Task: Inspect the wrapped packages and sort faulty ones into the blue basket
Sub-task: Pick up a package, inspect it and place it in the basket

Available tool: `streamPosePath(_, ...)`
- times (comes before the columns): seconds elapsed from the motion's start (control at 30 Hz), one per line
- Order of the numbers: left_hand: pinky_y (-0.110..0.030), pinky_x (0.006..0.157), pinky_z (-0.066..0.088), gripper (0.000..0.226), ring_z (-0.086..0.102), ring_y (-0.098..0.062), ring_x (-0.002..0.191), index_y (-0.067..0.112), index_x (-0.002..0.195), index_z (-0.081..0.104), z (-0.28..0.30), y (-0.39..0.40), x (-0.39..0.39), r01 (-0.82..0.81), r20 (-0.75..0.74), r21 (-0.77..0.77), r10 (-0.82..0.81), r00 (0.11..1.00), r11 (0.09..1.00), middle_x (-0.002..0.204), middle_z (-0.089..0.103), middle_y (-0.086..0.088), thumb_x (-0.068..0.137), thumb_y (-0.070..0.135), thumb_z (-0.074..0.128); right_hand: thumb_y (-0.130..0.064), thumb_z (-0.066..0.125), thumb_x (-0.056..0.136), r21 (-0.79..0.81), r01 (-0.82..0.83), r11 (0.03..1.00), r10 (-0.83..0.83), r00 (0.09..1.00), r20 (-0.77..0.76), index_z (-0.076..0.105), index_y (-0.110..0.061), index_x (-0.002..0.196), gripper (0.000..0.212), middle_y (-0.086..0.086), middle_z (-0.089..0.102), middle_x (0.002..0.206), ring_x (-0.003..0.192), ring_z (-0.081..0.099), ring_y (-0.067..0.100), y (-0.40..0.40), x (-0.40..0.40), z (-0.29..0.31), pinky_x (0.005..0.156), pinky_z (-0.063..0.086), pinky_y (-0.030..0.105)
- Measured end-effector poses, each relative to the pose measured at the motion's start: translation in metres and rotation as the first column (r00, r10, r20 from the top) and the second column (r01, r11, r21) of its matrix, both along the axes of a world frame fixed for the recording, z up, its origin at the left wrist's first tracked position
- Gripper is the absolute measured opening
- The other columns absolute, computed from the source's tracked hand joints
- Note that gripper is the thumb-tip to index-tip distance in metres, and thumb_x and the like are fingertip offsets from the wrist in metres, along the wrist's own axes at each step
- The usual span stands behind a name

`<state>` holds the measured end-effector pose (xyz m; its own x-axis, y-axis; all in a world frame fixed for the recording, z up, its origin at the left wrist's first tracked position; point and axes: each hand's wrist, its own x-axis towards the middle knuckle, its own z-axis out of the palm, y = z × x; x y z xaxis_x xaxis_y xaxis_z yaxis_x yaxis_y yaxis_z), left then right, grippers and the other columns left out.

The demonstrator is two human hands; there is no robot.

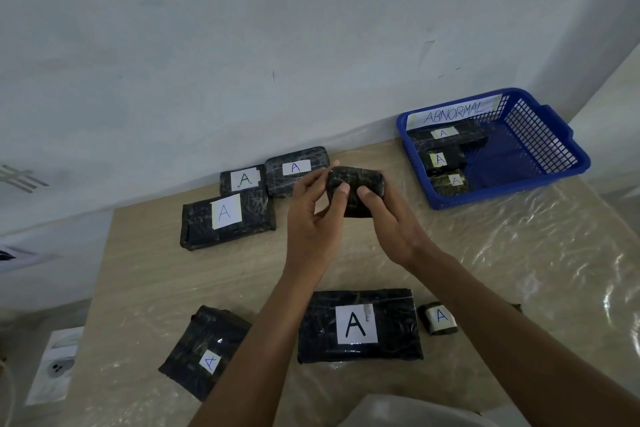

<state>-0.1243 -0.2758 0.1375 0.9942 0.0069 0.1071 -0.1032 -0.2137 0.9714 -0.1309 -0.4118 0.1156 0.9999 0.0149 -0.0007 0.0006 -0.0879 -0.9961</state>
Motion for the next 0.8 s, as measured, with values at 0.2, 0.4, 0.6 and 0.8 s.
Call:
streamPosePath(0.2, -0.033, 0.079, 0.059, 0.022, 0.072, -0.012, 0.087, 0.011, 0.113, 0.074, -0.011, -0.002, 0.001, -0.020, 0.048, 0.039, 0.018, 0.999, 0.999, 0.090, 0.075, 0.006, 0.106, 0.021, 0.055, -0.040, 0.040, 0.098, -0.027, -0.037, 0.999, 0.037, 0.999, -0.004, 0.052, -0.028, 0.127, 0.033, 0.003, 0.054, 0.129, 0.116, 0.057, 0.004, -0.002, -0.003, 0.001, 0.098, 0.045, 0.020)
streamPosePath(0.4, -0.025, 0.078, 0.057, 0.022, 0.072, -0.007, 0.086, 0.033, 0.108, 0.075, -0.010, -0.005, -0.001, -0.006, 0.005, -0.031, 0.006, 1.000, 0.999, 0.092, 0.077, 0.007, 0.102, 0.016, 0.062, -0.022, 0.040, 0.105, -0.104, 0.016, 0.994, -0.007, 0.996, 0.086, 0.054, -0.018, 0.121, 0.022, 0.004, 0.055, 0.116, 0.099, 0.057, 0.002, -0.005, -0.008, -0.006, 0.085, 0.044, 0.009)
streamPosePath(0.6, -0.026, 0.087, 0.058, 0.033, 0.073, -0.004, 0.099, 0.044, 0.111, 0.070, -0.016, -0.007, -0.006, 0.000, 0.042, -0.061, 0.002, 0.999, 0.998, 0.098, 0.077, 0.019, 0.103, 0.013, 0.062, -0.019, 0.046, 0.106, -0.084, 0.095, 0.992, -0.091, 0.995, 0.045, 0.057, -0.032, 0.121, 0.023, -0.001, 0.056, 0.125, 0.109, 0.056, -0.003, -0.004, -0.015, -0.011, 0.092, 0.045, 0.011)
streamPosePath(0.8, -0.024, 0.100, 0.056, 0.037, 0.063, -0.001, 0.124, 0.009, 0.133, 0.068, -0.032, -0.015, -0.012, -0.028, 0.156, -0.012, 0.030, 0.987, 1.000, 0.137, 0.067, -0.008, 0.096, 0.010, 0.070, -0.053, 0.047, 0.105, 0.311, 0.403, 0.861, -0.272, 0.880, -0.390, 0.067, -0.025, 0.120, 0.038, 0.004, 0.071, 0.116, 0.110, 0.070, 0.021, -0.002, -0.023, 0.015, 0.094, 0.060, 0.043)
